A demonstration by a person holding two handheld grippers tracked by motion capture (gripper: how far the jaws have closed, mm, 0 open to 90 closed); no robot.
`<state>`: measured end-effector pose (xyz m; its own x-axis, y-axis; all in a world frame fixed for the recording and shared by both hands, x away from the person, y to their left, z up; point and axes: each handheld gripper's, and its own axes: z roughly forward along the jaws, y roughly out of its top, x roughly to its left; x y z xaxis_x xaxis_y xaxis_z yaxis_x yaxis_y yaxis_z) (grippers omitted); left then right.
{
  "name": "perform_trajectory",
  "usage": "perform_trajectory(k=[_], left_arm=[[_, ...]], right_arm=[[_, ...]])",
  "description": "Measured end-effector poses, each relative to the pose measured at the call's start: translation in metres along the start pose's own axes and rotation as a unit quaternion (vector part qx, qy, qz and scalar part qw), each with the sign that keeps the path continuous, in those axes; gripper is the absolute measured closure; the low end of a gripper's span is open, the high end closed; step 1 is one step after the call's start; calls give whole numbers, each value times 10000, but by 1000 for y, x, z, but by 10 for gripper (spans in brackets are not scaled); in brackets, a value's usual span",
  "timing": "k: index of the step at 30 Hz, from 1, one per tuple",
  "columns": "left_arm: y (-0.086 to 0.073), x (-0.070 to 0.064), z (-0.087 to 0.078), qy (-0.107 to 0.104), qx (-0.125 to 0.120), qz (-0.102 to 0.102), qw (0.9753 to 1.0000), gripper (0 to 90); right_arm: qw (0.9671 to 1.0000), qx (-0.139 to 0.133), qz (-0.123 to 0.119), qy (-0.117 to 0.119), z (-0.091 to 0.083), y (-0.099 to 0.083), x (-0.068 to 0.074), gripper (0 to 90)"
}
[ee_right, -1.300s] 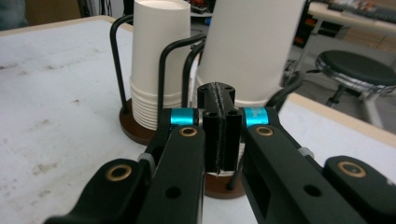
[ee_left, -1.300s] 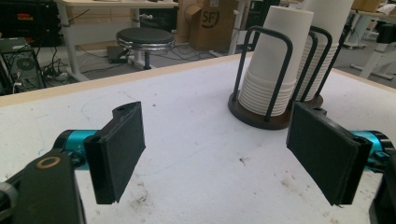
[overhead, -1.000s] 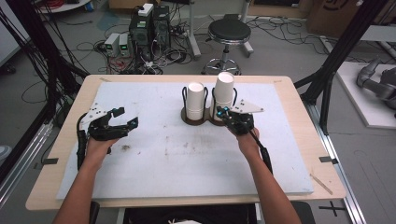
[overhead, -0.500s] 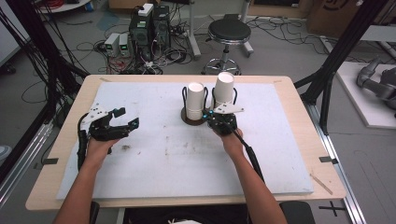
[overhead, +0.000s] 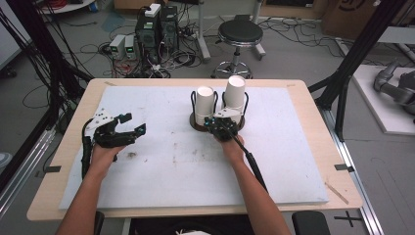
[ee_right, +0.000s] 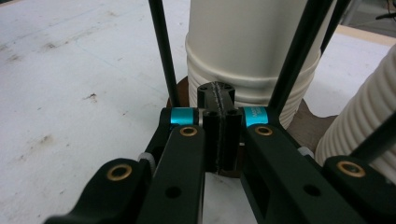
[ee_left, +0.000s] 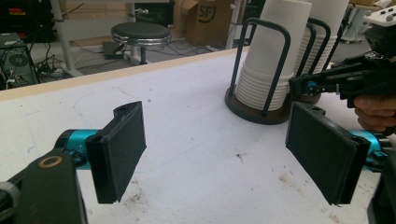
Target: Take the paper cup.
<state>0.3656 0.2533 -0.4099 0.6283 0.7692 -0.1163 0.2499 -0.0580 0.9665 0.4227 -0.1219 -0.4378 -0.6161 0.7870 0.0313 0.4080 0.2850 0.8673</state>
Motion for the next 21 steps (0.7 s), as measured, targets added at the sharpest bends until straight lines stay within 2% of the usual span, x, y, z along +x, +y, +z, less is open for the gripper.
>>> perform_trajectory(k=[9,16,21], left_arm=[[0,1,1,-6,-28,-1,10000,202],[1,3,-1,11,-127,-27,9999,206],[12,4,-3,-14,-223,-14,9997,205]], right_arm=[[9997,57,87,-239,4,8,7,900],[9993,88,156,-318,5,7,7,900],[9992,81,183,-334,5,7,7,900]])
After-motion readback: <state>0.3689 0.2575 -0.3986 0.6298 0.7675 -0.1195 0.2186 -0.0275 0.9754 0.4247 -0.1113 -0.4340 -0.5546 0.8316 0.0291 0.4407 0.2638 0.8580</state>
